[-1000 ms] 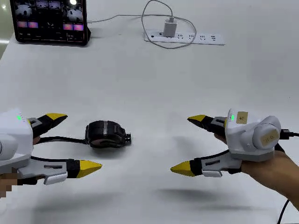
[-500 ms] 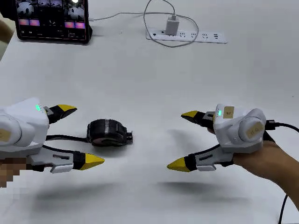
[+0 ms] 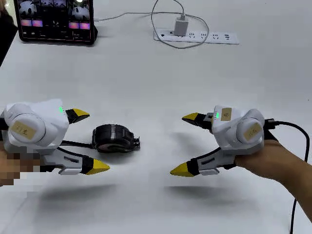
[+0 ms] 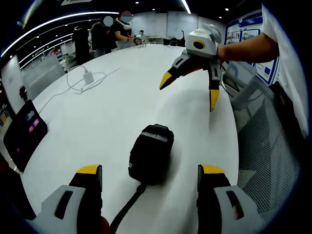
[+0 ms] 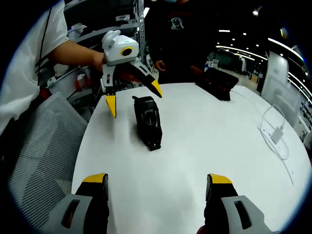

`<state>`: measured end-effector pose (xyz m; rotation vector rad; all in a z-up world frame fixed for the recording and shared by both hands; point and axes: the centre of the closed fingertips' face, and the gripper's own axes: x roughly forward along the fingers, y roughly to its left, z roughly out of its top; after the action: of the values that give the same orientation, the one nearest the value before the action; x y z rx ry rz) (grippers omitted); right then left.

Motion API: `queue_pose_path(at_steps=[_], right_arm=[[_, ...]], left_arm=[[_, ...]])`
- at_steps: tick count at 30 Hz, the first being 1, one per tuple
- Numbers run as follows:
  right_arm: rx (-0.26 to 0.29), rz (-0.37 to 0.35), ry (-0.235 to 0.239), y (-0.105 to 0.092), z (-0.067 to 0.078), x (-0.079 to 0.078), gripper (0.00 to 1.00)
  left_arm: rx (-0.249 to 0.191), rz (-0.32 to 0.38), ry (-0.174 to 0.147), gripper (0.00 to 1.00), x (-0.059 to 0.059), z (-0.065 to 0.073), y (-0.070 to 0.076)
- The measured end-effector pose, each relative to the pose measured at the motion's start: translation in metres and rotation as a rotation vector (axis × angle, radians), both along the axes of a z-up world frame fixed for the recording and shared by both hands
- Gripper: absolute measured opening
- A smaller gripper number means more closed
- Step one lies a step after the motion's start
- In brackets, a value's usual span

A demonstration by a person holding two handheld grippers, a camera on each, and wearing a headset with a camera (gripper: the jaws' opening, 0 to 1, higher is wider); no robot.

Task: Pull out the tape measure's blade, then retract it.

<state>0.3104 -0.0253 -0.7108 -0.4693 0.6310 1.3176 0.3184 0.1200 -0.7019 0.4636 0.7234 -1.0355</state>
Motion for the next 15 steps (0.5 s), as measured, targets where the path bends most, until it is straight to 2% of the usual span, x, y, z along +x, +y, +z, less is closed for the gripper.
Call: queue_pose_path(at_steps=[8, 15], right_arm=[[-0.009, 0.022, -0.010, 0.005, 0.000, 0.004, 0.81], [-0.019, 0.032, -0.004, 0.009, -0.003, 0.005, 0.80]], left_arm=[[0.057, -0.041, -0.008, 0.69, 0.006, -0.006, 0.000], [0.099, -0.094, 0.010, 0.60, 0.006, -0.014, -0.003]])
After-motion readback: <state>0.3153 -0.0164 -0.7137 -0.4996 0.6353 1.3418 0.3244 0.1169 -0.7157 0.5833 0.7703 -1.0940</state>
